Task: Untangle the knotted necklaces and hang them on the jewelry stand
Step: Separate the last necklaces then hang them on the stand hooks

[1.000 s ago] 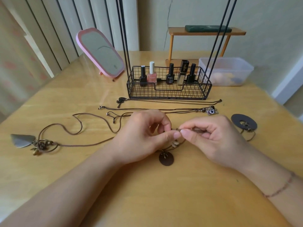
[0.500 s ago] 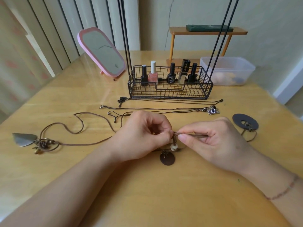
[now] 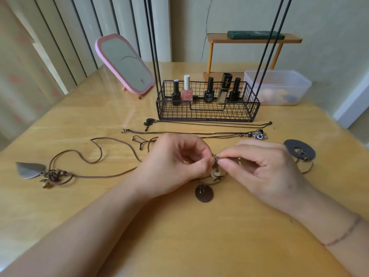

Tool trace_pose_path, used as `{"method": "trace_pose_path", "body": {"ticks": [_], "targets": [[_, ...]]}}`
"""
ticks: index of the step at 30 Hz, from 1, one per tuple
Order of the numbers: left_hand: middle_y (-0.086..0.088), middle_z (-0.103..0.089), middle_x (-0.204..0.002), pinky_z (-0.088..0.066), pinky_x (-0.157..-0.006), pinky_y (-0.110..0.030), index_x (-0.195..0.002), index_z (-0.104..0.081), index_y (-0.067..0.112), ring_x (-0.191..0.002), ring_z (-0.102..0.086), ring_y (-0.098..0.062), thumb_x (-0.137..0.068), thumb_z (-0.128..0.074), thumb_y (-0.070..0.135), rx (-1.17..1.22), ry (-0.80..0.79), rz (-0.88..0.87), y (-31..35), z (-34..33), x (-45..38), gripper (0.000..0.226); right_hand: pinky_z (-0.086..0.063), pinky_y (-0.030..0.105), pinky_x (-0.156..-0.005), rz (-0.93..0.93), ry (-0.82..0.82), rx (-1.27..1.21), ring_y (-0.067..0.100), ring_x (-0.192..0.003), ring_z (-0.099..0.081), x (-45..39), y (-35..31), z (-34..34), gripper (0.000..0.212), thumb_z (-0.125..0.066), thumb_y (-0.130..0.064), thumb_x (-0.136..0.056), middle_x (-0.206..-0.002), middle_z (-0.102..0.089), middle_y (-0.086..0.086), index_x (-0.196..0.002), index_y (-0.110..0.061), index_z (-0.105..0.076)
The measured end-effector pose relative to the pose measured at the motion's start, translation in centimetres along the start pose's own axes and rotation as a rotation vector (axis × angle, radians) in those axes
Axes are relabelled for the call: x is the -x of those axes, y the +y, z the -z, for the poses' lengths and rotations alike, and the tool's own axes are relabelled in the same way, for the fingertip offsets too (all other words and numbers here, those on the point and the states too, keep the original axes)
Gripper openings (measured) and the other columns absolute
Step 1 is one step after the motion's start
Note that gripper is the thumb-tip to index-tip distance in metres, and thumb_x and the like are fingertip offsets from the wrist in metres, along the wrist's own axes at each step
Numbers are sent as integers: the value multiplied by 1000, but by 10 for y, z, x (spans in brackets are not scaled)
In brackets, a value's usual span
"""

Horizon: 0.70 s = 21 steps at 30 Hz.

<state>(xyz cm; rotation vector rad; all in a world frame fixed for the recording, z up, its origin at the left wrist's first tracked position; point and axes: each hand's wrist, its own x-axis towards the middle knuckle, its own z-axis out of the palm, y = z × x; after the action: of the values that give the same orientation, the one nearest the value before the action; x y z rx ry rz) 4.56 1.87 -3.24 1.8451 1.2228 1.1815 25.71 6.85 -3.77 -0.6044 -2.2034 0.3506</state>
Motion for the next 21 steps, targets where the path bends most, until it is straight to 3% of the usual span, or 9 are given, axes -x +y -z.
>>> {"method": "trace_pose_path", "body": {"ticks": [4, 7, 11, 14, 18, 21], "targets": [[3, -75, -75, -60, -72, -34, -86, -74, 14, -69, -72, -13, -83, -74, 14, -132, 48, -35, 2, -1, 2, 3, -47, 26, -55, 14, 11, 35, 13, -66, -62, 0, 2, -3, 16, -69, -27, -90, -78, -69, -5, -91, -14, -79], [6, -74, -73, -59, -68, -27, -90, -77, 15, -67, -70, -3, -82, -68, 16, -309, 48, -120, 6, -2, 3, 12, -50, 33, -52, 54, 29, 99, 13, -61, -60, 1, 2, -6, 11, -72, -23, -88, -71, -66, -7, -88, -14, -80], [7, -68, -67, -54, -56, -29, -83, -75, 19, -60, -64, -7, -82, -59, 27, -510, 82, -222, 12, -6, 3, 18, -46, 32, -44, 125, 98, 225, 14, -51, -52, 2, -1, -9, 11, -72, -22, -88, -65, -64, -5, -85, -15, -80], [10, -63, -61, -52, -53, -29, -75, -72, 21, -56, -59, -8, -77, -61, 31, -481, 169, -156, 14, -8, 4, 15, -47, 34, -42, 127, 127, 302, 24, -52, -60, 4, -4, -9, 17, -68, -28, -92, -66, -69, -2, -87, -18, -80], [10, -61, -56, -48, -52, -24, -68, -69, 22, -54, -58, -8, -73, -65, 31, -453, 210, -37, 14, -9, 3, 10, -48, 33, -41, 120, 131, 393, 22, -56, -68, 4, -9, -11, 17, -66, -32, -92, -69, -73, -5, -89, -21, -80], [5, -65, -58, -47, -52, -19, -67, -68, 21, -51, -57, -4, -76, -71, 19, -300, 186, 40, 13, -8, 2, 10, -46, 32, -42, 85, 143, 348, 12, -50, -56, 2, -9, -7, 15, -69, -29, -90, -61, -61, -11, -93, -18, -78]]}}
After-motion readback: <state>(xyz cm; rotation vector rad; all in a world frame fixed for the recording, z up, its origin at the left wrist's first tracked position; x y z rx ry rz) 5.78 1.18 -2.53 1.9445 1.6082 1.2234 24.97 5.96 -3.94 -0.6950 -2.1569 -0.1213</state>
